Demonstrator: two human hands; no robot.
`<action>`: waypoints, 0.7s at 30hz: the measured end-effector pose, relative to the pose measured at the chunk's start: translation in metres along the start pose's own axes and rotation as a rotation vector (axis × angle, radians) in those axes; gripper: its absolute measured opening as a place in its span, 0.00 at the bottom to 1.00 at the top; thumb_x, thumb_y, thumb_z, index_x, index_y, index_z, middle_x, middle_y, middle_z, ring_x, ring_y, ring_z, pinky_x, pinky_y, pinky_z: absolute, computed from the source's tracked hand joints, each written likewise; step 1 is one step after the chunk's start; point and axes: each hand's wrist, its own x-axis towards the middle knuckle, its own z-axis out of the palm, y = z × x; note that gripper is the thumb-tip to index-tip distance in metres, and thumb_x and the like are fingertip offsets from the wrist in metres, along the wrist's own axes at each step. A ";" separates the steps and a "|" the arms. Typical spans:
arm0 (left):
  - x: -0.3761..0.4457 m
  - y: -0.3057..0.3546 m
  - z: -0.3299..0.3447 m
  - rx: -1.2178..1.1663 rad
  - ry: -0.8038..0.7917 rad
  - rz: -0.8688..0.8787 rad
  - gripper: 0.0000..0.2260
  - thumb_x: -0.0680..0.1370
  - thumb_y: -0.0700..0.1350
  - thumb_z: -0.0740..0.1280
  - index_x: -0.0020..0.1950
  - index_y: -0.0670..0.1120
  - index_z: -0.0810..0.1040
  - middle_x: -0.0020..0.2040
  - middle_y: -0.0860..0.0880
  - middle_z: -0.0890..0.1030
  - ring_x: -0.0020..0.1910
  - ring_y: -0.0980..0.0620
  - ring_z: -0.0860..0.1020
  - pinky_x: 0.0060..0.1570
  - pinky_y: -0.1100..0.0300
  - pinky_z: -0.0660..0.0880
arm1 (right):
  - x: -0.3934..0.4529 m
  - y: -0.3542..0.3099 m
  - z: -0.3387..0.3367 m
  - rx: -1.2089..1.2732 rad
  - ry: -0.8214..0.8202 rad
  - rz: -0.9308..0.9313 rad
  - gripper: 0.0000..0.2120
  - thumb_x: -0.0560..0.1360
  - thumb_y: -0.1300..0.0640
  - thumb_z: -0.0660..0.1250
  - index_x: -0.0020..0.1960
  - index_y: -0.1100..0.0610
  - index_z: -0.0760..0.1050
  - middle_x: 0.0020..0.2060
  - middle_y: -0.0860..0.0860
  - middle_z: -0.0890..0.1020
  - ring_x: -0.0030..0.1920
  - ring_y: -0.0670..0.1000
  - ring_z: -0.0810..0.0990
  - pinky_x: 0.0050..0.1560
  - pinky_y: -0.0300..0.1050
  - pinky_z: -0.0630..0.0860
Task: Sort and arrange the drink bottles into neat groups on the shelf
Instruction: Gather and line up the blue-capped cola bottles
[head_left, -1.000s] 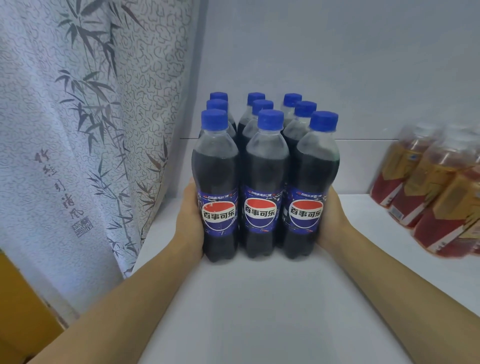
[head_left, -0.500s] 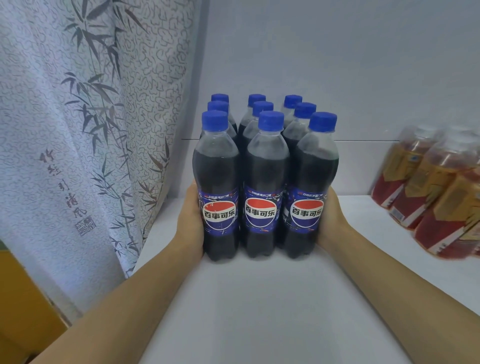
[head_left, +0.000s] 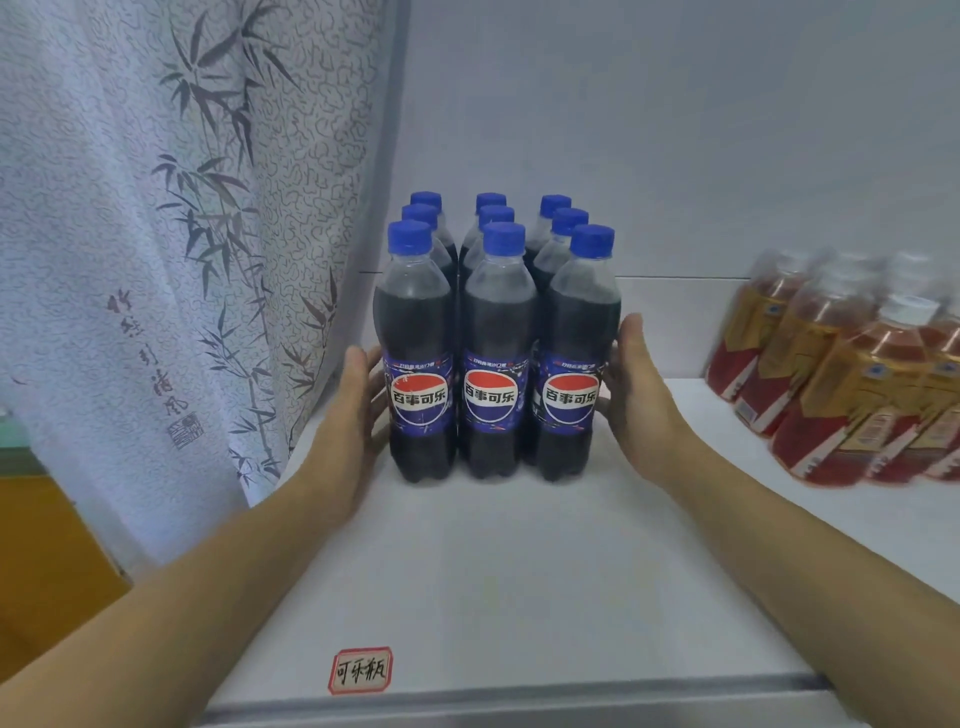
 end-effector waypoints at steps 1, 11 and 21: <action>-0.005 -0.003 -0.002 0.019 -0.021 0.031 0.37 0.71 0.70 0.66 0.75 0.54 0.71 0.69 0.55 0.79 0.67 0.56 0.78 0.67 0.53 0.73 | -0.006 0.004 -0.001 -0.055 -0.042 -0.018 0.30 0.72 0.28 0.65 0.68 0.42 0.71 0.66 0.45 0.78 0.64 0.46 0.79 0.59 0.45 0.77; -0.008 -0.028 0.004 0.541 -0.080 0.328 0.48 0.63 0.38 0.85 0.76 0.50 0.63 0.68 0.57 0.77 0.66 0.62 0.77 0.59 0.70 0.74 | -0.015 0.028 -0.013 -0.387 -0.287 -0.159 0.53 0.64 0.65 0.83 0.79 0.47 0.57 0.64 0.38 0.77 0.60 0.36 0.79 0.53 0.32 0.78; -0.017 -0.020 0.010 0.621 -0.063 0.345 0.46 0.65 0.47 0.85 0.76 0.53 0.64 0.69 0.61 0.76 0.66 0.66 0.75 0.59 0.75 0.70 | -0.019 0.032 -0.011 -0.368 -0.236 -0.211 0.55 0.61 0.58 0.85 0.79 0.46 0.57 0.60 0.29 0.77 0.59 0.33 0.77 0.52 0.29 0.77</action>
